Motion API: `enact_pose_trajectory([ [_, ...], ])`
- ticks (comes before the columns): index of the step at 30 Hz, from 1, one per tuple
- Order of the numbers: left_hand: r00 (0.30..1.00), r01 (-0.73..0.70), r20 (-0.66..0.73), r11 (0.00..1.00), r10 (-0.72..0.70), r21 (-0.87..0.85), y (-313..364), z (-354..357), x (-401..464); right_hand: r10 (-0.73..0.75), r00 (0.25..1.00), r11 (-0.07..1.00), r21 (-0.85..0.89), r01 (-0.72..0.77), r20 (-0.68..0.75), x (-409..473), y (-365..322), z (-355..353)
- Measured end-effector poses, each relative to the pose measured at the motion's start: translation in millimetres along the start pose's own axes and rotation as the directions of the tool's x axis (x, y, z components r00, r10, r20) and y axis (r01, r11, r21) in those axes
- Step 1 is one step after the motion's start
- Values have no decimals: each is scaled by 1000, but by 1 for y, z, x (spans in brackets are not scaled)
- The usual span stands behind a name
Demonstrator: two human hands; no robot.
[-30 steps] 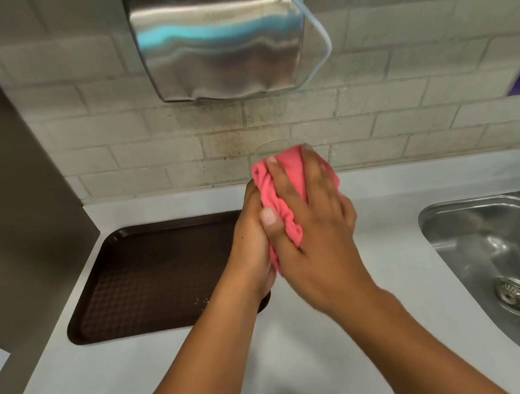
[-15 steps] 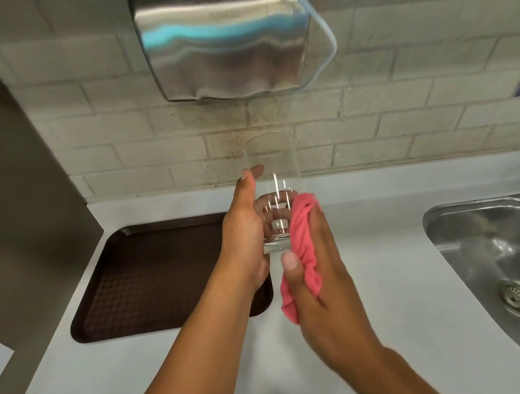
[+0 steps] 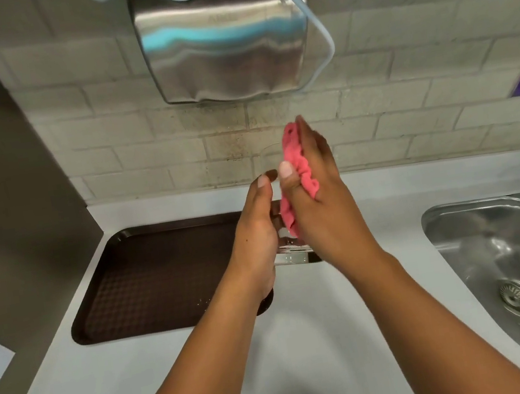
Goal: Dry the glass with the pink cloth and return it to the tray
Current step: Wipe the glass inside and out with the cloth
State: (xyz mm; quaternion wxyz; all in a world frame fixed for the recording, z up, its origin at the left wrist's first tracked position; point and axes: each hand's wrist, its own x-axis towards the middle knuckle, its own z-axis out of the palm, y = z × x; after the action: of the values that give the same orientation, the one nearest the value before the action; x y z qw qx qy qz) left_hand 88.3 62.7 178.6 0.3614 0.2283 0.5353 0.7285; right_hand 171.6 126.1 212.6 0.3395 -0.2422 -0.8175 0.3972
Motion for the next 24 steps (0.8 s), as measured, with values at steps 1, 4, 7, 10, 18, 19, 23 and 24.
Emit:
enact_pose_trajectory([
  [1, 1000, -6, -1, 1000, 6, 3, -1, 0, -1, 45, 999, 995, 87, -45, 7, -2, 2, -3],
  [4, 999, -25, -48, 1000, 26, 6, -4, -3, 2, 137, 990, 978, 157, -139, 26, -24, 9, 0],
  [7, 996, -19, -89, 999, 22, 38, 0, -6, 7, 122, 992, 973, 191, -128, 42, -61, 15, 15],
  [10, 996, 3, -84, 999, 0, 39, 6, -6, 7, 11, 999, 1000, 24, -12, 37, -90, 16, 28],
  [18, 999, 54, 8, 996, -53, -66, -4, -1, 4, -117, 993, 908, -407, 98, -23, -39, 0, 19],
  [19, 1000, 24, 8, 999, -24, -45, -4, 0, 3, -118, 993, 909, -405, 99, -20, -28, -2, 17],
  [23, 1000, -9, -17, 999, 10, 52, -4, 0, 1, 3, 1000, 997, -72, -2, 12, 7, 1, 4],
  [24, 999, -5, -39, 999, 7, 54, -4, -2, 2, 59, 998, 998, 26, -60, 31, 9, 3, 1],
])
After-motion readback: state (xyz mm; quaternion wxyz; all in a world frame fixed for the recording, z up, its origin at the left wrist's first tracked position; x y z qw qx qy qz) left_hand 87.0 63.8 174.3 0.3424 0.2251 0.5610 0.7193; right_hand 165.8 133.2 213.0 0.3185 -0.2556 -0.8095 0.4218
